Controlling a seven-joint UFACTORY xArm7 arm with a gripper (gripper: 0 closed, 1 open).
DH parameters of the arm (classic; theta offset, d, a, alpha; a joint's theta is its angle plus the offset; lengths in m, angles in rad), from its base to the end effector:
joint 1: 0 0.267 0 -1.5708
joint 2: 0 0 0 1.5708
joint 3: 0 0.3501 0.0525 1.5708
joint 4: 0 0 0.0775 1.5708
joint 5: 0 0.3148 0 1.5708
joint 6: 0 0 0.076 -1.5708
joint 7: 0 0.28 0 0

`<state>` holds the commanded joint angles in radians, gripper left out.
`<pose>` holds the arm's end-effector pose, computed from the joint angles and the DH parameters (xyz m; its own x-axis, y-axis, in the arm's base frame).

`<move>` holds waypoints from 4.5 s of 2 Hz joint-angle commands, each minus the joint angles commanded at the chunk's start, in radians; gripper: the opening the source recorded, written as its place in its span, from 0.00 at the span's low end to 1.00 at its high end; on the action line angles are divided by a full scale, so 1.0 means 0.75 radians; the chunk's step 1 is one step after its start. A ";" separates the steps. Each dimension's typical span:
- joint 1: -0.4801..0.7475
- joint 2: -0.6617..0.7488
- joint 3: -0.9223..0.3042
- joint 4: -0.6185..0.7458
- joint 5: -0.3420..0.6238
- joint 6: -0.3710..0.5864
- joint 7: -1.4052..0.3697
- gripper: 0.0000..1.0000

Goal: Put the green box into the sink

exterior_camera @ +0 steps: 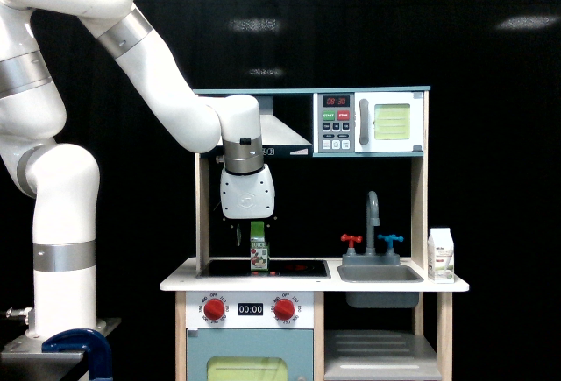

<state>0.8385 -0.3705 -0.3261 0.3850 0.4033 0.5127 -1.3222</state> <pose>0.2721 0.2044 0.1845 0.0481 0.9192 0.3907 0.9968 -0.0693 0.0402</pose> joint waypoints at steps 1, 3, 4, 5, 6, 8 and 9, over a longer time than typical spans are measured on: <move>0.094 0.155 0.038 0.096 0.116 -0.069 0.009 1.00; -0.069 0.272 -0.127 0.429 0.051 0.248 -0.189 0.00; -0.194 0.758 -0.117 0.905 0.308 0.383 -0.433 0.00; -0.331 0.938 -0.024 1.161 0.318 0.473 -0.426 0.00; -0.373 0.980 0.032 1.182 0.324 0.445 -0.429 1.00; -0.473 0.517 0.087 0.735 0.158 0.424 -0.405 1.00; -0.567 0.195 0.036 0.486 0.019 0.506 -0.431 1.00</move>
<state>0.4131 -0.2242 -0.2991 0.7497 0.4179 0.8921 -1.6452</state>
